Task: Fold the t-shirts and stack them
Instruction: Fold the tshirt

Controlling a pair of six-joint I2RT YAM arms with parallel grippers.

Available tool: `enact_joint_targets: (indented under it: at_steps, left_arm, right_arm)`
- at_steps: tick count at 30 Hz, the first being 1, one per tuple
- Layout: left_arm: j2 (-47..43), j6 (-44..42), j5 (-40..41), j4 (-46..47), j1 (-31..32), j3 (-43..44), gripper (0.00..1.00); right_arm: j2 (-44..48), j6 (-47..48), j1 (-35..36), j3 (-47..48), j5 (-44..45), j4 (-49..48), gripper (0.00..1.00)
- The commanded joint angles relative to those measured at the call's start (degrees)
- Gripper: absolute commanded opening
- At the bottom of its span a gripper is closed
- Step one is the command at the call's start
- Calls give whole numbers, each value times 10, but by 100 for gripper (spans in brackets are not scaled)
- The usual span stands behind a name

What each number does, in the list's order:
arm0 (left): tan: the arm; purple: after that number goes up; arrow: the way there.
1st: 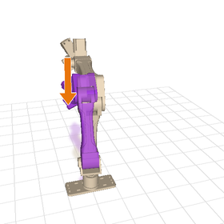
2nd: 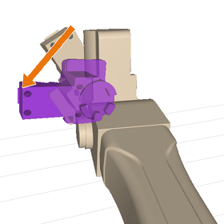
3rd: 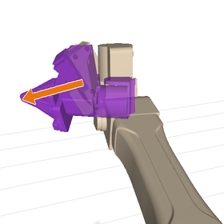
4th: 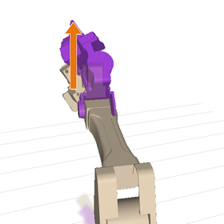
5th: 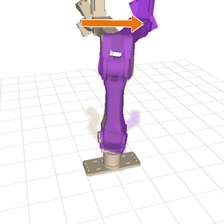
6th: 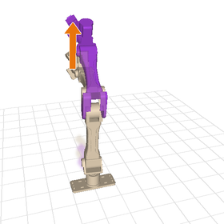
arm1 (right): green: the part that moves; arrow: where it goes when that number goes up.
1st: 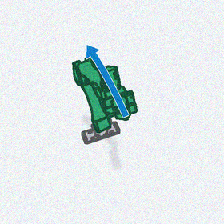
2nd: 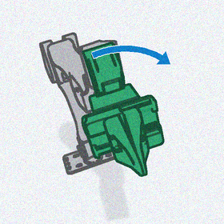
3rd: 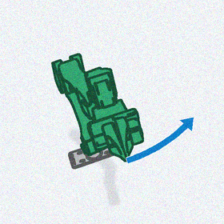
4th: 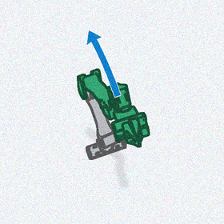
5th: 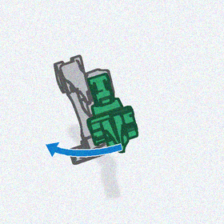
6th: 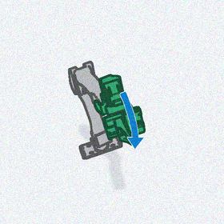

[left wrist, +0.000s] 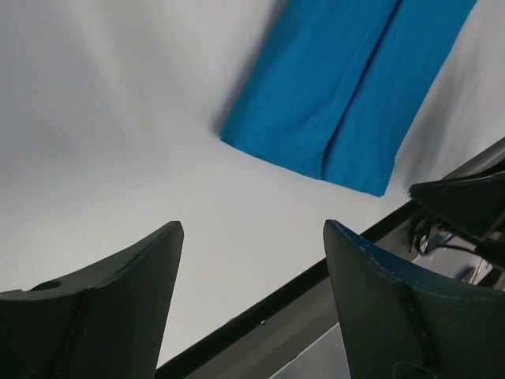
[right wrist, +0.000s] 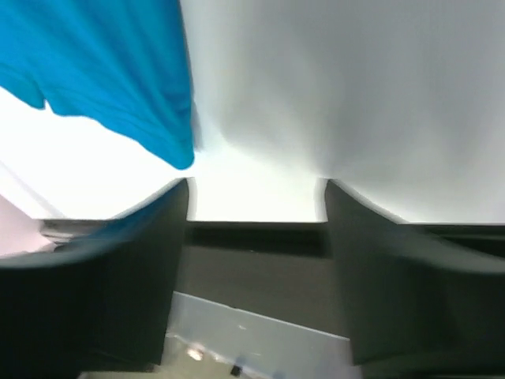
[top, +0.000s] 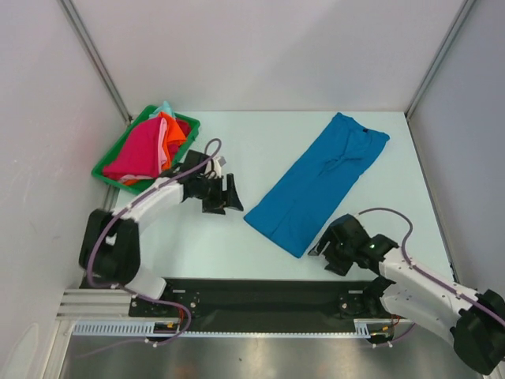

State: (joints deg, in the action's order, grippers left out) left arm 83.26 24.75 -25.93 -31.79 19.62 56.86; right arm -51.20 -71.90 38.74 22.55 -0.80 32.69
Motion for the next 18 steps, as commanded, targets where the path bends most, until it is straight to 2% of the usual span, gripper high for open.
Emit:
enact_joint_targets:
  at_steps: [1, 2, 6, 12, 14, 16, 18]
  left_arm:
    - [67, -47, -53, 42, 24, 27, 77]
    - [83, -54, -53, 45, 29, 33, 77]
    - [154, -80, -38, 46, 36, 66, 74]
    - [209, -93, -38, 58, 37, 107, 70]
    - [232, -93, -49, 62, 38, 117, 66]
    - [252, -92, -66, 73, 41, 120, 56]
    - [263, -92, -73, 69, 46, 123, 53]
  right_arm:
    - [29, 83, -42, 44, 16, 100, 78]
    - [16, 124, -54, 63, 14, 104, 100]
    - [-58, 231, -139, 138, 14, 86, 100]
    - [-187, 350, -333, 250, -21, 24, 100]
    - [-228, 371, -407, 292, -35, -11, 100]
    - [-292, 408, -438, 328, -52, -56, 100]
    - [-339, 435, -466, 401, -59, -73, 100]
